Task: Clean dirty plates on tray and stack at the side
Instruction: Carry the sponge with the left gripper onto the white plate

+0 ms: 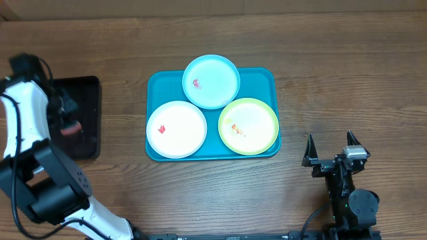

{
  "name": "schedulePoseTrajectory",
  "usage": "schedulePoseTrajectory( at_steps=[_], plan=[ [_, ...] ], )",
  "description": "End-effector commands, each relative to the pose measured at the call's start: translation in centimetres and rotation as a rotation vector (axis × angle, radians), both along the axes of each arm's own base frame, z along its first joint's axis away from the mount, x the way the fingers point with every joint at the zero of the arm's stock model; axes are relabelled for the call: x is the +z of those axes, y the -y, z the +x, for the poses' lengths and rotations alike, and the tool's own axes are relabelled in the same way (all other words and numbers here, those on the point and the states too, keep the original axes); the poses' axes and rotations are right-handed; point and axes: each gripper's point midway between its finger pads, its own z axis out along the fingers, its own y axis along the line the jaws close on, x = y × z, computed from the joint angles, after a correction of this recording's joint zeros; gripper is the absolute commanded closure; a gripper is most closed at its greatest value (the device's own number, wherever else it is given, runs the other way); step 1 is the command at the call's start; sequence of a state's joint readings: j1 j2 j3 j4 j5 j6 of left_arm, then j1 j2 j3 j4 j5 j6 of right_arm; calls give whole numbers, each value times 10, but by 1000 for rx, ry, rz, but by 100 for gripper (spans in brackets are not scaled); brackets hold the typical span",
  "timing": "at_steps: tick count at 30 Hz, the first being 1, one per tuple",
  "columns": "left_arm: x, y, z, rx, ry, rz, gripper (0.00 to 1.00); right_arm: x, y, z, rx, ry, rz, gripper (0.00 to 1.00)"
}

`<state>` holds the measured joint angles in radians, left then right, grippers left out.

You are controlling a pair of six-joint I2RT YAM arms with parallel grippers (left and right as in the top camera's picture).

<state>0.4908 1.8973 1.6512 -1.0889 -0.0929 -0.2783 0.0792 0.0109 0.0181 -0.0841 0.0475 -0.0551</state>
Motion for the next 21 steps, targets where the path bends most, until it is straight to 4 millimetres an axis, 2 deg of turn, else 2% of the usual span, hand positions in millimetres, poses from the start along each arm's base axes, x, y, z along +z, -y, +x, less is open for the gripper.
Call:
schedulePoseTrajectory(
  at_steps=[1,3,5,7,9,12,14,16,19,21],
  plan=[
    [105,38,27,37,348,-134,96,-2,-1,0,6,0,6,0],
    [135,71,31,-38,462,-272,96,-2,-1,0,6,1,6,0],
    [154,100,28,-130,513,-355,96,-2,-1,0,6,0,6,0],
    [158,124,22,-208,498,-394,96,-2,-1,0,6,0,6,0],
    [150,150,13,-282,429,-424,96,-2,-1,0,6,0,6,0],
    [127,196,3,-432,305,-470,96,-2,-1,0,6,1,6,0],
    [104,230,-3,-530,218,-503,96,-2,-1,0,6,0,6,0],
    [72,261,-10,-596,124,-512,96,-2,-1,0,6,0,6,0],
    [22,289,-19,-642,-2,-454,96,-2,-1,0,6,0,6,0],
    [-9,295,-25,-600,-85,-373,96,-2,-1,0,6,0,6,0]
  ],
)
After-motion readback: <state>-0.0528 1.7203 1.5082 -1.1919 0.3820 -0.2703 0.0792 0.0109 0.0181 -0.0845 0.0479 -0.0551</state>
